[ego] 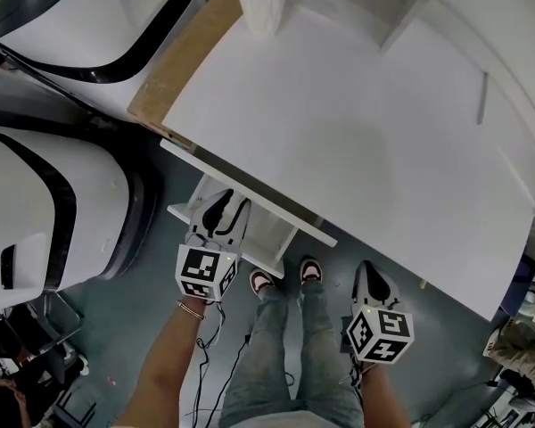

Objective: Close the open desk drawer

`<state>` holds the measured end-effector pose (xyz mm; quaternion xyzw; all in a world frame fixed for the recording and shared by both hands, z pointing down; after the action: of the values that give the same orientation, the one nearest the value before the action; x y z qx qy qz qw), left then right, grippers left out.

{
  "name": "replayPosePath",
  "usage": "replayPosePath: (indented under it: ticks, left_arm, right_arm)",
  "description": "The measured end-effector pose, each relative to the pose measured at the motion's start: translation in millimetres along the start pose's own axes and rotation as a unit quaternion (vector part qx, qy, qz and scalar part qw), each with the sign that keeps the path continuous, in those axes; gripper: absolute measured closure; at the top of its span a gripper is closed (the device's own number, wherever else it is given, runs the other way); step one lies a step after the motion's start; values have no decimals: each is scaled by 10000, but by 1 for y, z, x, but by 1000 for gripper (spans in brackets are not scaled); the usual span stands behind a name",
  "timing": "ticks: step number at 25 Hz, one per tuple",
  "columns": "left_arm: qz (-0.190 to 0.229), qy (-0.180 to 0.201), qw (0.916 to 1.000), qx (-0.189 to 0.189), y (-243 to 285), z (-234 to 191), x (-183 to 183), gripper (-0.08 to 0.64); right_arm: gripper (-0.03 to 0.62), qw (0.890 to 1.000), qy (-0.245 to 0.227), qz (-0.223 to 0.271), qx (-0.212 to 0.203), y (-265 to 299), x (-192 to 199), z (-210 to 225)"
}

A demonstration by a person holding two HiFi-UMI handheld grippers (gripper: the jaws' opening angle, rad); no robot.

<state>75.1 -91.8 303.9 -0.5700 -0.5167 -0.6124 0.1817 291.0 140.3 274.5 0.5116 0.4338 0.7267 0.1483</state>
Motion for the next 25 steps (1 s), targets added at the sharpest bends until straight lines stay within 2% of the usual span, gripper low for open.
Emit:
replayPosePath:
  ticks: [7,12,25]
  left_arm:
    - [15,-14,10000,-54,14,1,-7,425]
    - [73,-197,9998,-64,23,0,-12,425]
    - [194,-154,9996,-148,25,3,-11,428]
  right_arm:
    - [586,10000,37,-28,16,-4,0,7]
    - [586,10000,49,-39,12,-4,-1,10]
    - [586,9998,-96,-117,-101,4,-3,7]
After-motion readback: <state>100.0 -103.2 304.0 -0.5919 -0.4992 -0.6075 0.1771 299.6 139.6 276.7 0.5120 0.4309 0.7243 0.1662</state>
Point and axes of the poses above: the fingertips, and each gripper's own axes: y forward along the fingers, z to its right, x out of its underside, the point moved 7 cm from there along -y, backward along the fingers, and after that the axes turned 6 degrees about x, right-handed, at the moved point
